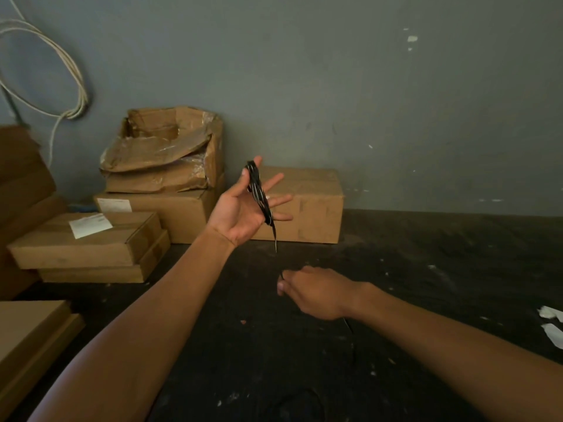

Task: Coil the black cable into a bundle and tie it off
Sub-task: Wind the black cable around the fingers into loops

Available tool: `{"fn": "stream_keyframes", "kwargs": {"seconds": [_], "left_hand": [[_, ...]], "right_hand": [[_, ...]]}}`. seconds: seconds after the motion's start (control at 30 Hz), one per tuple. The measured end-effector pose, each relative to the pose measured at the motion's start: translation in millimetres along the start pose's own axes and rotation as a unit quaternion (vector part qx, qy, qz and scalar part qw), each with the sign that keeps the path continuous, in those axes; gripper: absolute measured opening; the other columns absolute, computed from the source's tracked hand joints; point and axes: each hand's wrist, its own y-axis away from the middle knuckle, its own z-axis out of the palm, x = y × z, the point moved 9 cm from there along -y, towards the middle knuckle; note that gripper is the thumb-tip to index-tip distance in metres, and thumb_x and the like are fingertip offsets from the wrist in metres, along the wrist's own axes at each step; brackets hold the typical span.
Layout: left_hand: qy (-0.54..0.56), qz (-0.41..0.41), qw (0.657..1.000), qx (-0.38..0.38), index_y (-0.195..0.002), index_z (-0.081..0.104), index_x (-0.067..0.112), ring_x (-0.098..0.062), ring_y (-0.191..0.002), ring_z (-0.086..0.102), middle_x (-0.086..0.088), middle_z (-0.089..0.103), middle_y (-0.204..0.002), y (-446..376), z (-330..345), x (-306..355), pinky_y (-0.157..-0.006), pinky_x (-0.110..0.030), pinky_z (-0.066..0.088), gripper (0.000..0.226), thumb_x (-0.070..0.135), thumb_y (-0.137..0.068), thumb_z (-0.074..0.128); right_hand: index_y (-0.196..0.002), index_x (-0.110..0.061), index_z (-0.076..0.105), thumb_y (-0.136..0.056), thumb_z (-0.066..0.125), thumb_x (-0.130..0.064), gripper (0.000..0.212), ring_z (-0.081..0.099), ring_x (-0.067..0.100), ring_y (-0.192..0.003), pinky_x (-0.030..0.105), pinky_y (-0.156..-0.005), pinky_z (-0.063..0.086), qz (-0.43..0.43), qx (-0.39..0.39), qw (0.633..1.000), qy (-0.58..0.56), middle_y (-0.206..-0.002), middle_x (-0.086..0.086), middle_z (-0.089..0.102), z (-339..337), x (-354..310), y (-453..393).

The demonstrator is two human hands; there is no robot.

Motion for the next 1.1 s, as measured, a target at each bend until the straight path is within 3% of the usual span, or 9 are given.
{"fn": "stream_keyframes", "kwargs": {"seconds": [0.13, 0.27, 0.4, 0.5, 0.57, 0.67, 0.87, 1.0, 1.1], "left_hand": [[-0.015, -0.003, 1.0, 0.001, -0.131, 0.05, 0.042, -0.052, -0.131, 0.038, -0.012, 0.046, -0.146, -2, -2, -7, -0.097, -0.078, 0.028, 0.035, 0.042, -0.102, 0.032], [-0.073, -0.023, 0.996, 0.037, -0.128, 0.053, 0.042, -0.045, -0.139, 0.031, -0.011, 0.038, -0.152, 1, -17, -24, -0.11, -0.071, 0.016, 0.033, 0.04, -0.102, 0.034], [-0.106, -0.051, 0.993, 0.005, -0.133, 0.055, 0.028, -0.028, -0.137, 0.04, -0.017, 0.044, -0.147, 11, -18, -41, -0.112, -0.053, 0.03, 0.035, 0.03, -0.101, 0.041], [-0.131, -0.112, 0.985, -0.032, -0.135, 0.056, 0.021, -0.038, -0.127, 0.043, -0.019, 0.047, -0.141, 22, -18, -56, -0.107, -0.06, 0.029, 0.039, 0.03, -0.098, 0.048], [-0.163, -0.136, 0.977, -0.034, -0.129, 0.06, 0.021, -0.036, -0.127, 0.042, -0.014, 0.047, -0.142, 27, -20, -63, -0.106, -0.061, 0.028, 0.035, 0.03, -0.096, 0.051], [-0.181, -0.161, 0.97, -0.034, -0.136, 0.055, 0.026, -0.032, -0.134, 0.041, -0.005, 0.051, -0.146, 31, -16, -69, -0.104, -0.059, 0.03, 0.04, 0.03, -0.096, 0.048], [-0.179, -0.192, 0.958, -0.113, -0.141, 0.05, 0.033, -0.034, -0.142, 0.032, -0.004, 0.045, -0.151, 40, 10, -77, -0.112, -0.065, 0.015, 0.046, 0.034, -0.095, 0.047], [-0.152, -0.201, 0.957, -0.141, -0.137, 0.054, 0.035, -0.04, -0.141, 0.032, -0.006, 0.047, -0.15, 46, 18, -75, -0.111, -0.072, 0.013, 0.05, 0.036, -0.088, 0.056], [-0.136, -0.206, 0.952, -0.182, -0.139, 0.052, 0.035, -0.04, -0.14, 0.035, -0.008, 0.046, -0.15, 50, 31, -71, -0.111, -0.072, 0.015, 0.054, 0.038, -0.086, 0.062]], "right_hand": [[-0.111, -0.022, 0.056, -0.104, 0.031, -0.039, 0.031, 0.06, 0.016, -0.083, 0.041, -0.078, 0.051, -0.006, -0.014, 1.0, 0.005, -0.087, 0.0, 0.059, 5, -5, -4], [-0.097, -0.022, 0.06, -0.103, 0.033, -0.04, 0.032, 0.059, 0.01, -0.073, 0.037, -0.071, 0.051, -0.052, 0.047, 0.997, 0.028, -0.081, -0.004, 0.06, -29, -29, -5], [-0.092, -0.021, 0.064, -0.101, 0.043, -0.035, 0.028, 0.053, 0.002, -0.065, 0.024, -0.061, 0.042, -0.062, 0.098, 0.993, 0.03, -0.077, -0.009, 0.058, -72, -23, 0], [-0.095, -0.019, 0.067, -0.098, 0.05, -0.035, 0.023, 0.047, 0.001, -0.059, 0.022, -0.056, 0.036, -0.05, 0.129, 0.989, 0.041, -0.072, -0.012, 0.054, -104, -9, 3], [-0.091, -0.021, 0.066, -0.096, 0.055, -0.038, 0.021, 0.048, 0.007, -0.057, 0.026, -0.055, 0.037, -0.043, 0.149, 0.987, 0.032, -0.073, -0.004, 0.06, -122, 0, 5], [-0.086, -0.025, 0.065, -0.091, 0.061, -0.038, 0.015, 0.047, 0.01, -0.054, 0.028, -0.052, 0.035, -0.035, 0.181, 0.982, 0.025, -0.07, -0.004, 0.061, -144, 9, 4], [-0.091, -0.017, 0.071, -0.087, 0.067, -0.035, 0.019, 0.061, 0.023, -0.076, 0.036, -0.068, 0.046, -0.035, 0.269, 0.962, -0.023, -0.082, 0.002, 0.068, -178, 35, 10], [-0.088, -0.02, 0.069, -0.09, 0.065, -0.03, 0.011, 0.049, 0.014, -0.062, 0.031, -0.057, 0.036, -0.051, 0.288, 0.955, -0.051, -0.069, -0.004, 0.06, -179, 46, 13], [-0.09, -0.018, 0.069, -0.091, 0.064, -0.026, 0.009, 0.057, 0.019, -0.071, 0.034, -0.064, 0.042, -0.06, 0.303, 0.948, -0.081, -0.078, 0.003, 0.066, -178, 55, 12]]}}
